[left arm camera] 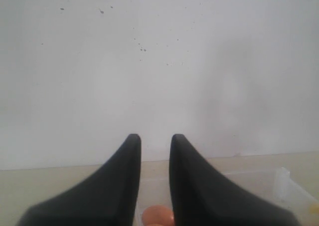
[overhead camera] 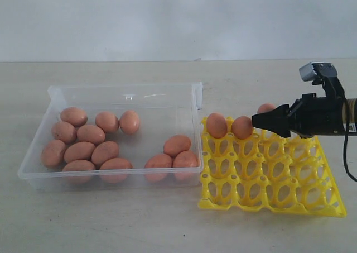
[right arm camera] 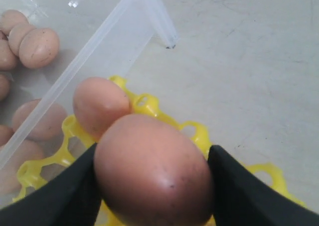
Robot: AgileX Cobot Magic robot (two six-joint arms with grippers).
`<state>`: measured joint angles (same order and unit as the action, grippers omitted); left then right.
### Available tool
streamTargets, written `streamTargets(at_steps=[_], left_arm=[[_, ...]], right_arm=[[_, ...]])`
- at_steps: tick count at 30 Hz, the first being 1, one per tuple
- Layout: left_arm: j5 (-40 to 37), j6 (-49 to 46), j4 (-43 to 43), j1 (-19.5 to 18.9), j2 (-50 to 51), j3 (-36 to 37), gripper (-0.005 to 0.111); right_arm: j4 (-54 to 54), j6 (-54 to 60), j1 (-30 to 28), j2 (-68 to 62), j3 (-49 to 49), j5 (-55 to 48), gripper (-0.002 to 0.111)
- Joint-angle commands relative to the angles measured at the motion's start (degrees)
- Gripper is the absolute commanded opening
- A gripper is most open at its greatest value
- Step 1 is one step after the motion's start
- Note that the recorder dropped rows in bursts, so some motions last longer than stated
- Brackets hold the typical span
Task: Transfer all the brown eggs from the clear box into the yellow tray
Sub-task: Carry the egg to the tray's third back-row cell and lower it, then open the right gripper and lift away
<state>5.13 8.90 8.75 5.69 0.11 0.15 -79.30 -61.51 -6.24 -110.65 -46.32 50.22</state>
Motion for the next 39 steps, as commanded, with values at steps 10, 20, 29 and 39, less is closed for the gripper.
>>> streamTargets(at_steps=[10, 20, 29, 39], left_arm=[[0.87, 0.55, -0.34, 0.19, -0.11, -0.15, 0.022], [0.87, 0.55, -0.34, 0.19, -0.11, -0.15, 0.022], [0.87, 0.55, -0.34, 0.19, -0.11, -0.15, 0.022], [0.87, 0.55, -0.34, 0.19, -0.11, -0.15, 0.022]], right_arm=[[2.77, 1.26, 0.02, 0.14, 0.28, 0.90, 0.057], [2.77, 1.26, 0.02, 0.14, 0.28, 0.46, 0.057], [8.32, -3.43, 0.02, 9.70, -0.86, 13.89, 0.041], [-20.65, -26.92, 19.77, 30.04, -12.20, -54.97, 0.000]])
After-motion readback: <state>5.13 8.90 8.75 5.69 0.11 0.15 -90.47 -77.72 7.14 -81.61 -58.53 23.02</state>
